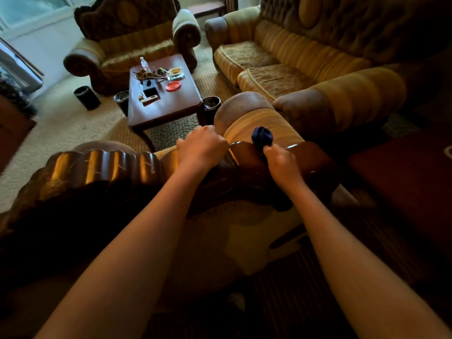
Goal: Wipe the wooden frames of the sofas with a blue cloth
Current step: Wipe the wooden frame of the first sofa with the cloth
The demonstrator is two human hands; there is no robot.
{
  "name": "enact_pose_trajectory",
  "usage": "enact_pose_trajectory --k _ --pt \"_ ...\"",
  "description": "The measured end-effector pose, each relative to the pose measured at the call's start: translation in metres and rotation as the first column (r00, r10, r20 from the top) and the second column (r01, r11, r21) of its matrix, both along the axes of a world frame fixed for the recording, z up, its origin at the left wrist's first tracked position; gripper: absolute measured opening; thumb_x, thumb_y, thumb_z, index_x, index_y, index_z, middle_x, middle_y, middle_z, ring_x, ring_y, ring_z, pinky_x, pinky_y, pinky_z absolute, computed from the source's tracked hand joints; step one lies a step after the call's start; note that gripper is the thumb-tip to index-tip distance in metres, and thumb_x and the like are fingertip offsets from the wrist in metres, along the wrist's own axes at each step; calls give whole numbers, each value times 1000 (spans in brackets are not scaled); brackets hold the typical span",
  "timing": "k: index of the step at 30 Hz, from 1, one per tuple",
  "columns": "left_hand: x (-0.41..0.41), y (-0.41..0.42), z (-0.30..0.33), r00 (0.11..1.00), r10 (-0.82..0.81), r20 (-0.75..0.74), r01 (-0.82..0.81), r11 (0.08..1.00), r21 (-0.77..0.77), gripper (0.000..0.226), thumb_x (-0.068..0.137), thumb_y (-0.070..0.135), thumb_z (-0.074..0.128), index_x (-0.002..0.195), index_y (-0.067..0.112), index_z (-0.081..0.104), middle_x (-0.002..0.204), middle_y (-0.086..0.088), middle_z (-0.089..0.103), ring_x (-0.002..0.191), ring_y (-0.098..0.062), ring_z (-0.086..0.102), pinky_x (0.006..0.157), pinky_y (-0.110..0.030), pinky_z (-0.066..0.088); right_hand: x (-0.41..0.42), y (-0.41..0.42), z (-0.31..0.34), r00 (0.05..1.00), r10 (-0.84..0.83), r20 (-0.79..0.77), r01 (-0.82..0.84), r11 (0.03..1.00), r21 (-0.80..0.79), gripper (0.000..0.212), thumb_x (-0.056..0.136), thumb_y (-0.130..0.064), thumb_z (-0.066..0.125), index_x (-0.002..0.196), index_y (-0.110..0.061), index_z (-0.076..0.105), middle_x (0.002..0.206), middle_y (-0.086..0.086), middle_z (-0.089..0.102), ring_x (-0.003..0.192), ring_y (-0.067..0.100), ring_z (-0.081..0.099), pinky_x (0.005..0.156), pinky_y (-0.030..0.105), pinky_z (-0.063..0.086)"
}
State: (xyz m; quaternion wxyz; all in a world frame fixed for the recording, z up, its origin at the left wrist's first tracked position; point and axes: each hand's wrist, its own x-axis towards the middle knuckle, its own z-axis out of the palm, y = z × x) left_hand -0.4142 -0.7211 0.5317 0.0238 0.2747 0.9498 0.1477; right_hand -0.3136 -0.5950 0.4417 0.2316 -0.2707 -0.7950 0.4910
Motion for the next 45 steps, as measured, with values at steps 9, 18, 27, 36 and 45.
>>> enact_pose_trajectory --k 9,18,27,36,45 --pt "8 0 0 976 -133 -173 115 987 -110 27 90 22 40 108 10 56 109 -14 55 104 -32 52 96 -49 34 19 -104 -49 932 -188 -308 260 942 211 45 101 -37 25 144 -25 23 149 16 33 141 25 20 110 53 22" --pt "17 -4 -3 903 -366 -226 312 919 -239 41 92 20 45 131 9 41 124 -16 50 116 -33 47 97 -55 38 16 -87 -69 787 -558 -264 508 828 -236 47 94 -21 30 134 2 40 133 22 47 125 27 45 101 21 29" --pt "13 -5 2 909 -411 -73 382 890 -248 47 94 19 42 140 13 31 138 -13 43 126 -33 39 94 -48 38 -17 -113 -52 523 -817 -243 584 551 -597 39 100 -23 35 138 -12 41 134 11 51 123 25 48 105 48 36" --pt "15 -5 2 878 -470 -84 425 849 -314 57 94 23 52 144 8 27 142 -11 40 130 -34 36 99 -52 40 -19 -209 -21 645 -646 -408 516 762 -391 38 99 -8 38 127 -33 34 122 -32 36 116 -21 32 94 -5 24" --pt "17 -1 -1 891 -446 -83 406 866 -293 60 93 20 51 146 8 24 145 -12 37 131 -33 33 99 -54 39 12 -117 -21 616 -787 -15 602 484 -635 43 102 -14 32 145 -8 28 145 13 38 131 26 38 102 23 29"
